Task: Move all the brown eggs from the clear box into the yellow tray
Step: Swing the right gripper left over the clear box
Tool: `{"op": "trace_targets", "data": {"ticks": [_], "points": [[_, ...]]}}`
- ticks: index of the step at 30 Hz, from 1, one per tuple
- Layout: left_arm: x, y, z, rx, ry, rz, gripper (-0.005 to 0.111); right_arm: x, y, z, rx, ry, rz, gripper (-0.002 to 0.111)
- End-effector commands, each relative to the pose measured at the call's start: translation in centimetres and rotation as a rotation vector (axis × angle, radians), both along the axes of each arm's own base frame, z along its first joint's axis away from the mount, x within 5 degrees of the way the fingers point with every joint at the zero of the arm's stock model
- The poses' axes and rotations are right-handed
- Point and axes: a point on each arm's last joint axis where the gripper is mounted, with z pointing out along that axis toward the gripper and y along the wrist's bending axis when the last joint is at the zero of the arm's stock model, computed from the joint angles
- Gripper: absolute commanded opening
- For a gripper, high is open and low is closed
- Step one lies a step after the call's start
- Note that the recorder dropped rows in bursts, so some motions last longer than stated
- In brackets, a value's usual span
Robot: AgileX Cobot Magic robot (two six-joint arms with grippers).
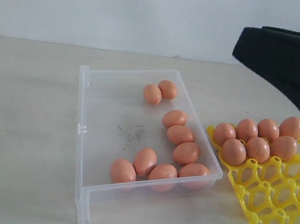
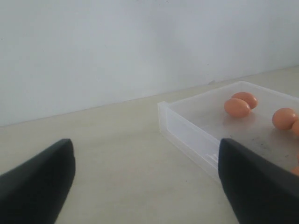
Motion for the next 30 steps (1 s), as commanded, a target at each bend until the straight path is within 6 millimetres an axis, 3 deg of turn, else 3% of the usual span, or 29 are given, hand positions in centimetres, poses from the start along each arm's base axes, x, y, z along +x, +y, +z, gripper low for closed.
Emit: {"op": "trace_targets", "data": {"ticks": [1,7,12,20,30], "points": [[0.0,0.0,0.0,-0.015,-0.004,-0.003,0.078,1.7,0.6,0.1,-0.176,0.090,-0.059,0.065],[0.0,0.0,0.0,-0.015,-0.004,-0.003,0.078,5.0,3.7,-1.2,-0.340,0.200,-0.007,0.049],[0.0,0.0,0.0,-0.015,-0.004,-0.003,0.078,7.8,5.3,-1.5,-0.376,0.203,-0.090,0.049],[0.0,0.0,0.0,-0.015,-0.004,-0.003,0.078,11.2,5.3,-3.6,-0.196,0.431,-0.321,0.049],[0.0,0.0,0.0,-0.015,-0.004,-0.003,0.078,15.5,7.4,-7.6,-0.247,0.522,-0.294,0.049]]}}
